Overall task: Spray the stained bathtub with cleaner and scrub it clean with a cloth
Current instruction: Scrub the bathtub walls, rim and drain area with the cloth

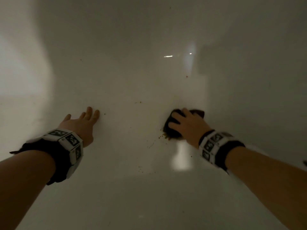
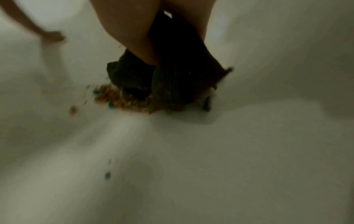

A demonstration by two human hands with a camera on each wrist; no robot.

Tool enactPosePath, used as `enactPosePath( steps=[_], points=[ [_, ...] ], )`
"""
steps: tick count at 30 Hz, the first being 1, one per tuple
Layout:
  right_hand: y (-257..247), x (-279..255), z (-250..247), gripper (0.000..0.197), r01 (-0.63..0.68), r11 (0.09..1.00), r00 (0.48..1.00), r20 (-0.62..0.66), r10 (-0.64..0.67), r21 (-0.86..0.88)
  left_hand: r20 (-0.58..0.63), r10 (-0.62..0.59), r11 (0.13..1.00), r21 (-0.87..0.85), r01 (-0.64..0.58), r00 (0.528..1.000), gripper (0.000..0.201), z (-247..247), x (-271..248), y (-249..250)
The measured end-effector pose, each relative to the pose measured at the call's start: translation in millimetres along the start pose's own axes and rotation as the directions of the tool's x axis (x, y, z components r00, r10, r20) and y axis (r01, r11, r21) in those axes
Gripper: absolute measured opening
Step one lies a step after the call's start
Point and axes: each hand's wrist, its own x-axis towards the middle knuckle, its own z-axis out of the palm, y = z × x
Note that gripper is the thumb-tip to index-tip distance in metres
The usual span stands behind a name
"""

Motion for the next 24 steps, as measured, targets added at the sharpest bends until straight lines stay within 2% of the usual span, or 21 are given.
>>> enactPosePath(
  steps=[2,4,5,7,8,9,12,14,15,16,18,19,20,21,22,23,24],
  points=[
    [4,-10,10,0.056,-0.014,0.994,0.998,-0.067,0.022,0.106,0.011,0.001,1.0,0.0,-0.001,1.0,0.079,-1,-1,0],
    [12,-13,-3,0.05,-0.133,0.949,0.963,-0.188,0.192,0.287,0.007,0.0,1.0,-0.008,0.0,1.0,0.079,1,0,1],
    [17,-10,-10,0.046,-0.216,0.9,0.913,-0.249,0.323,0.378,0.002,0.001,1.0,-0.009,-0.001,1.0,0.08,3,1,0],
    [30,1,-21,0.047,-0.368,0.835,0.781,-0.352,0.516,0.409,-0.001,0.0,1.0,-0.009,0.0,1.0,0.081,6,1,-1],
    [34,6,-26,0.049,-0.419,0.825,0.774,-0.324,0.543,0.38,-0.002,0.001,1.0,-0.01,-0.001,1.0,0.081,5,0,-1],
    [36,10,-27,0.052,-0.459,0.823,0.797,-0.254,0.548,0.336,-0.004,0.001,1.0,-0.013,-0.001,1.0,0.081,5,0,0],
    [24,15,-21,0.06,-0.42,0.883,0.895,-0.064,0.441,0.21,-0.012,0.002,1.0,-0.013,-0.002,1.0,0.082,2,1,-1],
    [8,4,-10,0.064,-0.361,0.914,0.933,0.058,0.356,0.184,-0.009,0.004,1.0,-0.015,-0.004,1.0,0.081,2,2,-1],
    [0,-5,-2,0.065,-0.334,0.927,0.942,0.04,0.332,0.173,-0.01,0.003,1.0,-0.012,-0.003,1.0,0.081,2,2,-1],
    [-9,-13,2,0.062,-0.303,0.928,0.946,-0.052,0.321,0.217,-0.01,0.003,1.0,-0.014,-0.004,1.0,0.081,3,2,0],
    [-29,-29,17,0.046,-0.244,0.902,0.897,-0.271,0.35,0.357,-0.009,0.006,1.0,-0.024,-0.006,1.0,0.081,4,2,0],
    [-44,-36,15,0.035,-0.211,0.902,0.893,-0.302,0.335,0.376,-0.009,0.004,1.0,-0.023,-0.004,1.0,0.081,5,2,0],
    [-66,-45,16,0.027,-0.116,0.912,0.938,-0.26,0.231,0.394,-0.006,0.004,1.0,-0.02,-0.004,1.0,0.081,5,2,-1],
    [-88,-52,26,0.024,0.051,0.919,0.977,-0.21,0.035,0.39,-0.003,0.006,1.0,-0.02,-0.006,1.0,0.081,5,2,0],
    [-111,-60,29,0.022,0.214,0.901,0.969,-0.197,-0.147,0.379,-0.002,0.005,1.0,-0.024,-0.005,1.0,0.081,5,1,0],
    [-128,-68,28,0.021,0.278,0.871,0.96,-0.079,-0.269,0.405,-0.003,0.002,1.0,-0.027,-0.002,1.0,0.081,4,2,1],
    [-139,-72,34,0.024,0.35,0.847,0.925,-0.001,-0.381,0.399,-0.006,-0.004,1.0,-0.026,0.004,1.0,0.081,4,2,1]
  ],
)
